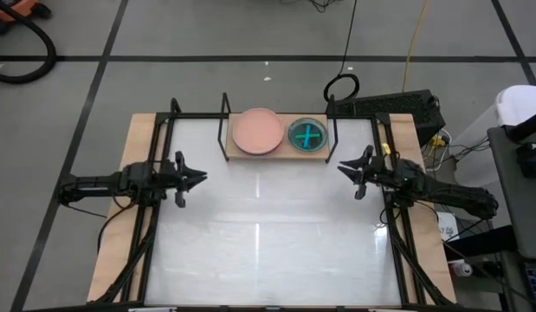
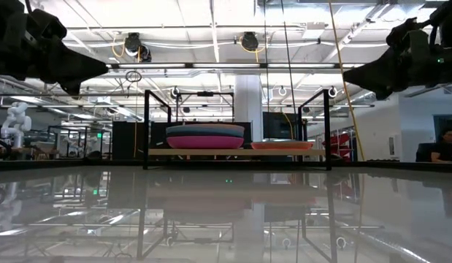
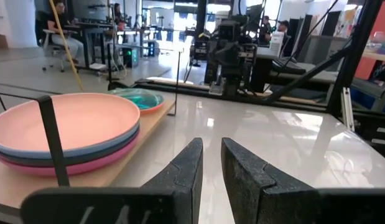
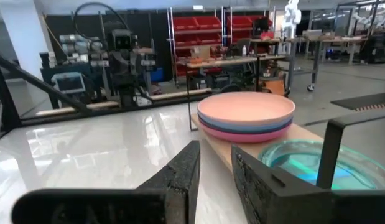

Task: Place and stack plates onto a shelf
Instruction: Return to Home Position

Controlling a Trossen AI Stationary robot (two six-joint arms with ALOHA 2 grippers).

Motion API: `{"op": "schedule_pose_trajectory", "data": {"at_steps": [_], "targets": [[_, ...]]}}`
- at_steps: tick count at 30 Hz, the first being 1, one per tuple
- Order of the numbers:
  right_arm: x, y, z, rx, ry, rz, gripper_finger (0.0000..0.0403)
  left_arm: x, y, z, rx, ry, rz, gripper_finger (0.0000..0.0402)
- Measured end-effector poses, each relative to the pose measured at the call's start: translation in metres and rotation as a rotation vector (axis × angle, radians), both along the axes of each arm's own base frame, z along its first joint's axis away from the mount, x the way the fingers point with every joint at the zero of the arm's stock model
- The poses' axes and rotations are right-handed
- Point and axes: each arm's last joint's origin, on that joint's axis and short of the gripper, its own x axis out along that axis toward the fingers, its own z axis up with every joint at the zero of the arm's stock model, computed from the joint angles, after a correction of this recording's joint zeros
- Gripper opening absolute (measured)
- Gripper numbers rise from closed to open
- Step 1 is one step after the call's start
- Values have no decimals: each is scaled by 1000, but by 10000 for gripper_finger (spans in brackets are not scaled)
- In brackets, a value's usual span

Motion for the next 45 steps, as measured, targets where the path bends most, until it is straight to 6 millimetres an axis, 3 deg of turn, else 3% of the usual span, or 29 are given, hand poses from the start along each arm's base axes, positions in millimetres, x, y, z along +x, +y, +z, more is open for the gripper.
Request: {"op": "schedule_pose_trajectory", "data": {"at_steps": [4,9,13,16,45], "targets": [[0,0,0,1,2,0,63,0,0,0,0,1,-1,63],[0,0,-1,-7,7,-1,7,0,0,0,-8,1,2,59],[0,0,-1,-6,7,-2,2,0,0,0,-12,1,4,15],[0,0,-1,-3,7,-3,4,0,0,0,-12,1,5,5],[0,0,-1,-6,7,0,6,0,0,0,-13,-5,9,12]]}}
